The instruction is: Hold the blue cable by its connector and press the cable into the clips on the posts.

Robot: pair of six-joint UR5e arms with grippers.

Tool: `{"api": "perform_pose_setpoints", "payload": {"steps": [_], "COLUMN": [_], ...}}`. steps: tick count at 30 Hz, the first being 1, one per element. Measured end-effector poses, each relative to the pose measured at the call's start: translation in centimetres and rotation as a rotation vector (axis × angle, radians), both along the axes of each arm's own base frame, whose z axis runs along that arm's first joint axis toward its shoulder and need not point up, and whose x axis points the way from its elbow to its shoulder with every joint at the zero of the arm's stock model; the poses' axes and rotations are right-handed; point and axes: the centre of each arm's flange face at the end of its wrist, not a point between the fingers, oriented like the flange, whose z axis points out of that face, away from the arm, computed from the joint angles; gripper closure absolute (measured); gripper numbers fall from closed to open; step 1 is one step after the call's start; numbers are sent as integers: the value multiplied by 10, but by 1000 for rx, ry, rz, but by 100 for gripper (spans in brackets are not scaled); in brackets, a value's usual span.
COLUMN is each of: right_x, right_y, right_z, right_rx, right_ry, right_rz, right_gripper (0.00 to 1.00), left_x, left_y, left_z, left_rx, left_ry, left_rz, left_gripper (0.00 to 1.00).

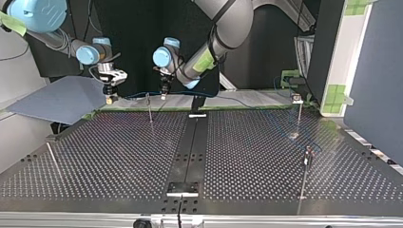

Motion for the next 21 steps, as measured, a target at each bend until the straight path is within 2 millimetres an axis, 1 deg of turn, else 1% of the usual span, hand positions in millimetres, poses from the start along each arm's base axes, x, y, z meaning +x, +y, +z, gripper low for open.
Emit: {"api": "perform_pose_setpoints", "payload": {"steps": [14,21], "right_x": [-1,0], "right_y": [-8,-15], "right_z": [4,8], "right_rx": [-14,-19], "right_ry": [-1,-1], "right_rz": [-2,10], "right_gripper": [100,100], "left_x": [14,21], "left_y": [-3,-5], "left_z": [12,20], "left_rx": [-12,-13], "left_ry": [-9,-10], "left_rz": [-2,-3], "left_gripper": [100,100]}}
